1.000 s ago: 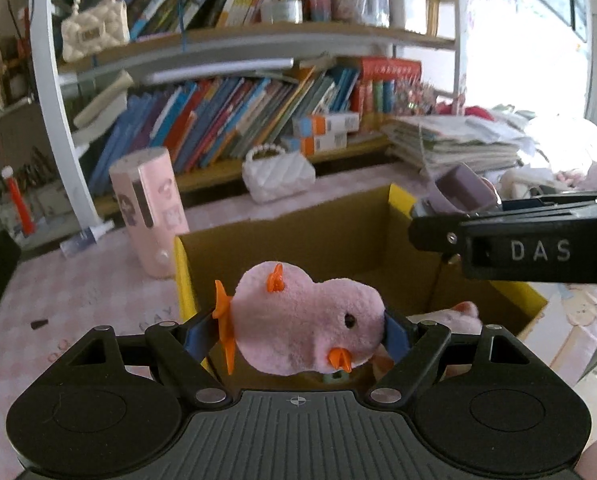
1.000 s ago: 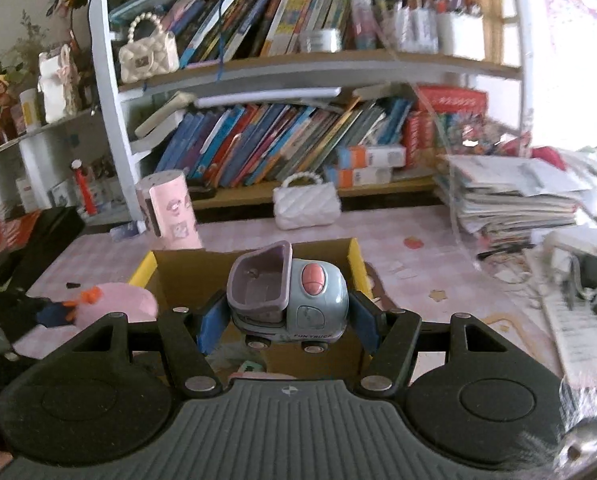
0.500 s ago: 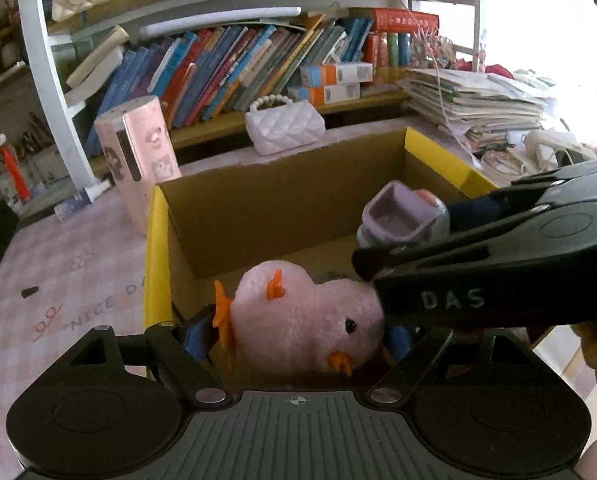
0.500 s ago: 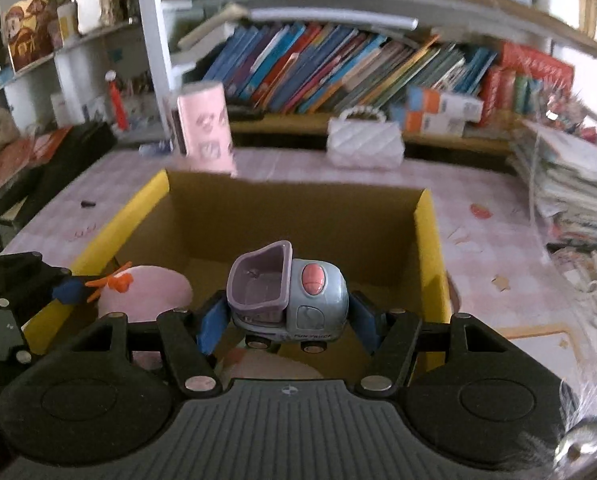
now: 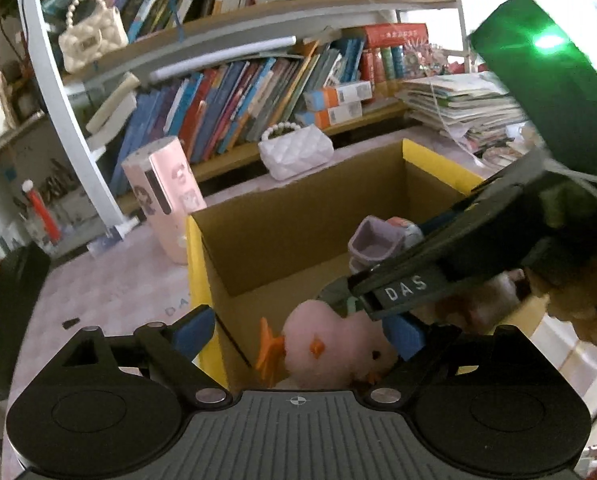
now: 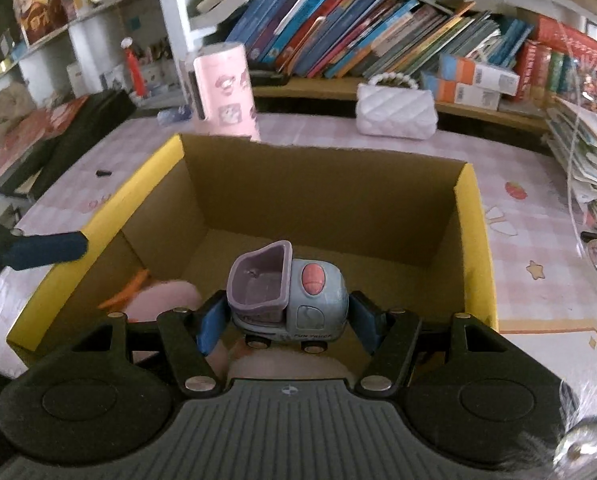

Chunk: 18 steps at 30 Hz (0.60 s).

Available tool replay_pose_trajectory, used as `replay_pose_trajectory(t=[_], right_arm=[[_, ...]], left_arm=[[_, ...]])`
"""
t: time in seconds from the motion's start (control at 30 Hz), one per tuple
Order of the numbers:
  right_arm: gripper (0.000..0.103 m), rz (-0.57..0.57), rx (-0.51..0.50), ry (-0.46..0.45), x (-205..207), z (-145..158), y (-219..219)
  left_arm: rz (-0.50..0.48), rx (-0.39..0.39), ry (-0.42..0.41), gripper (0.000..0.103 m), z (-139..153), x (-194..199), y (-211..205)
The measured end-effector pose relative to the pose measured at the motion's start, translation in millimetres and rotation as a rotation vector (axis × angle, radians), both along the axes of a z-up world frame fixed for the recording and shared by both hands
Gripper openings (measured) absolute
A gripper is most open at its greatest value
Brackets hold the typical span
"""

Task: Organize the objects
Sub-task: 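Drop the pink chick plush into the yellow box while the right tool releases the toy car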

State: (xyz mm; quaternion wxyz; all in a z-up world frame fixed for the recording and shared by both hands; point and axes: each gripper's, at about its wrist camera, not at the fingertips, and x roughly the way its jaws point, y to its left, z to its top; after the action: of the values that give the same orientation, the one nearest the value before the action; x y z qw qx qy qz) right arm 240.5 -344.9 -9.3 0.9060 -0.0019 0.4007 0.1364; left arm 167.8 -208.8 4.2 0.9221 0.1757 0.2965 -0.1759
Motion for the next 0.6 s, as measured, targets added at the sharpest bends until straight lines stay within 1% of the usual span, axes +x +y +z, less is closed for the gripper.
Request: replay_pose_trajectory(t=[0.13,0.23,0.37,0.5,0.6], right_arm=[[0.062,0.023,-0.021,0.054,5.4,-2.7,3.4],[0.062,0.036,-0.047,0.07,6.7,-4.1,7.1],[0.062,0.041,-0.073,0.072,7.1,-5.2,10.1],[0.062,0.019,-0.065,0.047,3.3,-3.2,8.6],[0.062,-0.033,-0.041,0.009,-7.6,1.8,7.0]], left_arm=[[0.008,-0.004,-0.012,0.094,5.1,-11.2,7.3],[0.017,-0.03,-0.02,0.094,10.7,-20.2,14.4],[0.042,-0.046,-0.053,0.094,19.3,-35.0,25.8],[0.11,-0.094,-0.072,0.098,27.4,-44.1,45.3],[0.202,-0.134,-0.074,0.098,32.2,-45.6,66.2]])
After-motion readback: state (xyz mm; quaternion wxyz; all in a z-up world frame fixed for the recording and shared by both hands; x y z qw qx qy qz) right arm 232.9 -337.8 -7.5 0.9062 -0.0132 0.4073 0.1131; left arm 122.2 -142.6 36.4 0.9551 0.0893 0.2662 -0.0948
